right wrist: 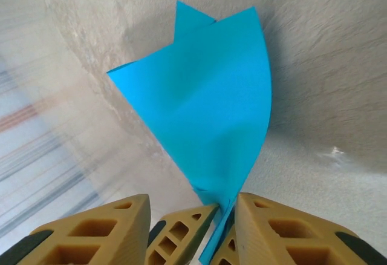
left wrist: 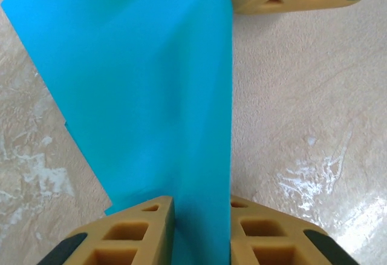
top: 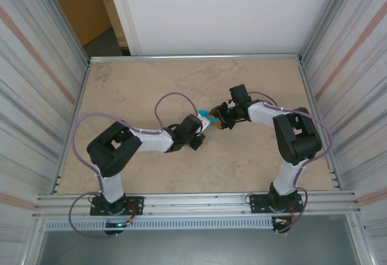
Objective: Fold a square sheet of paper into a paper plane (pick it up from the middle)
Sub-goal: Fold the wing for the fifth time at the center of the table.
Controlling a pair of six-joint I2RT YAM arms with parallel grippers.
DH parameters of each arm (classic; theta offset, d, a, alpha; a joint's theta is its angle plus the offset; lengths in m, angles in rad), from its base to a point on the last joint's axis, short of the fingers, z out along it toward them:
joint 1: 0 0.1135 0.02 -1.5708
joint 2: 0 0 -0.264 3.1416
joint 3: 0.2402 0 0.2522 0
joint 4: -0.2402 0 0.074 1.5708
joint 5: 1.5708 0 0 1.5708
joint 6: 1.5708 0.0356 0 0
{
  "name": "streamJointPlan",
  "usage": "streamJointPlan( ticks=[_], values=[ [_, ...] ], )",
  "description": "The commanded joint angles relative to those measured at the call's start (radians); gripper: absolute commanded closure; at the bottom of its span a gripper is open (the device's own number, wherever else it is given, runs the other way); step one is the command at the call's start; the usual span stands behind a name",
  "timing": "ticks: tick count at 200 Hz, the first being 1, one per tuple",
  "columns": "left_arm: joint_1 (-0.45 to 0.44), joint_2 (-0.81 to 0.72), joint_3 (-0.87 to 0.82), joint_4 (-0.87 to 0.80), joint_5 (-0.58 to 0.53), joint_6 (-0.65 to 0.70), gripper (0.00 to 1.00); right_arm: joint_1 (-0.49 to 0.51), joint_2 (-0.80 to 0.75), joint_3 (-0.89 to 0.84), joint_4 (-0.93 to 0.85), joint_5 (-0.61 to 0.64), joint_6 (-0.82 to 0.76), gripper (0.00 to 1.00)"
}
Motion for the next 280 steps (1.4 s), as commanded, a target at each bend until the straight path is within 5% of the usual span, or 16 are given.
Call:
streamJointPlan(
  ticks=[1, 101, 163, 280],
  values=[
    [0.038, -0.008, -0.042, 0.027, 0.093, -0.072, 0.76, -0.021, -0.055, 0.015, -0.054, 0.028, -0.052, 0.57],
    [0.225, -0.020, -0.203, 0.299, 0.468, -0.367, 0.79, -0.019, -0.091, -0.055, 0.025, -0.003, -0.321, 0.50],
    [0.237, -0.022, -0.228, 0.329, 0.483, -0.379, 0.79, 0.024, 0.011, 0.042, -0.035, -0.062, -0.507, 0.44],
    [0.213, -0.130, -0.293, 0.280, 0.348, -0.196, 0.79, 0.053, 0.120, 0.216, -0.231, -0.007, -0.353, 0.41]
  ],
)
